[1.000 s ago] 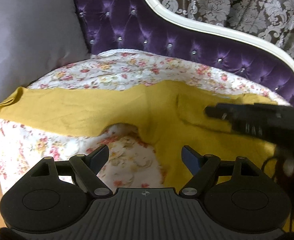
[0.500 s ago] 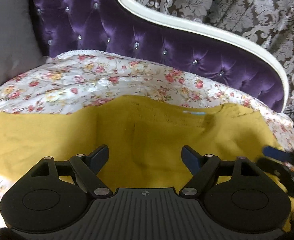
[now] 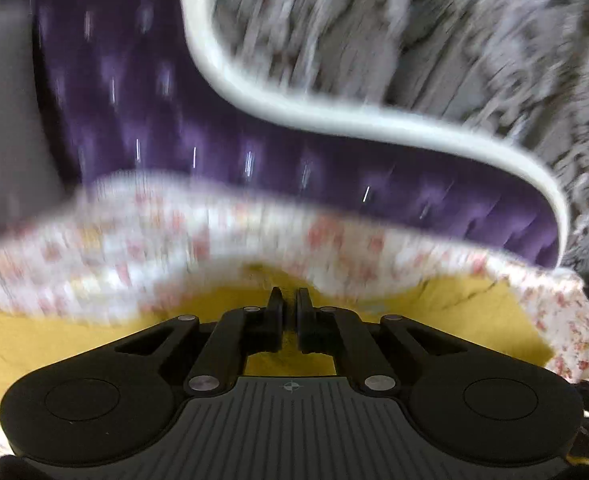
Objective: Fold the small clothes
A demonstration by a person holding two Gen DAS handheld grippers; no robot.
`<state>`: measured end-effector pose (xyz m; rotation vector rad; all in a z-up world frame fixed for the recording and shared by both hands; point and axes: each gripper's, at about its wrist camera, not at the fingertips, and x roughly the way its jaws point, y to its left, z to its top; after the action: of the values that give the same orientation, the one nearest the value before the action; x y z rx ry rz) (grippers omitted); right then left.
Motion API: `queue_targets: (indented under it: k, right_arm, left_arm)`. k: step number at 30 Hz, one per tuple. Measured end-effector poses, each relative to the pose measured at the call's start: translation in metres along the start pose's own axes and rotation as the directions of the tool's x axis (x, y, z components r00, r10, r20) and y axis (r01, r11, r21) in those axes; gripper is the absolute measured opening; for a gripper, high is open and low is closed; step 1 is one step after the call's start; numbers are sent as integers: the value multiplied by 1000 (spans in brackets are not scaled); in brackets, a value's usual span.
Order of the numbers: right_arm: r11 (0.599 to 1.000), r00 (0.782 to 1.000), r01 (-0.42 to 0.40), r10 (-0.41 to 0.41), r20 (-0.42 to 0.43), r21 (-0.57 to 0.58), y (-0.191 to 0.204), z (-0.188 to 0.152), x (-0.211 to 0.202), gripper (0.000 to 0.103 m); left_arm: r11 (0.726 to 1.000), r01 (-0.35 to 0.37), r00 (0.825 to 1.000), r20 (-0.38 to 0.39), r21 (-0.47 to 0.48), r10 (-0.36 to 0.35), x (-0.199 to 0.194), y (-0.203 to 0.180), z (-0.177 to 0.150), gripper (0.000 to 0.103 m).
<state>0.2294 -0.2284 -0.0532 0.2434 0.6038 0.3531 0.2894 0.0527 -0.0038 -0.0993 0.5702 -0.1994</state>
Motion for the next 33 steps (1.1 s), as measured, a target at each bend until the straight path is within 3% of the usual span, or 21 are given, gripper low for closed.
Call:
queue_targets:
  k: [2, 4, 6, 12, 16, 19, 22, 26, 30, 33]
  right_arm:
    - [1000, 1000, 2, -2, 2, 11, -4, 0, 0, 58]
    - [1000, 1000, 12, -12, -4, 14, -8, 0, 2, 58]
    - [999, 1000, 30, -30, -4, 18, -11, 2, 3, 58]
    - [993, 993, 115, -115, 29, -10, -29, 23, 7, 58]
    - [983, 983, 181, -181, 4, 10, -50, 40, 27, 58]
    - [966, 965, 258, -257, -56, 14, -66, 42, 46, 58]
    - [932, 926, 361, -358, -117, 9, -81, 37, 60, 61]
    - [926, 927, 365, -353, -127, 92, -92, 34, 57, 62]
    - [904, 898, 426, -417, -141, 38, -83, 35, 61, 73]
    - [890, 884, 453, -441, -154, 51, -86, 34, 61, 82]
  left_arm:
    - [999, -37, 997, -68, 18, 38, 6, 4, -11, 6]
    - [997, -71, 981, -181, -2, 69, 30, 17, -28, 6]
    - [996, -77, 971, -231, -35, 66, 44, 29, -39, 6]
    - [996, -77, 973, -220, -51, 64, 44, 37, -42, 6]
    - [989, -130, 973, -203, -68, 114, 44, 42, -38, 6]
    - [988, -140, 966, -230, -65, 122, 53, 46, -39, 6]
    - [988, -152, 961, -236, -30, 141, 57, 43, -43, 9]
    - [986, -166, 959, -235, -13, 159, 59, 43, -46, 11]
    - [970, -241, 950, -196, 30, 242, 60, 38, -50, 34]
    - [963, -268, 950, -162, 28, 269, 60, 38, -55, 42]
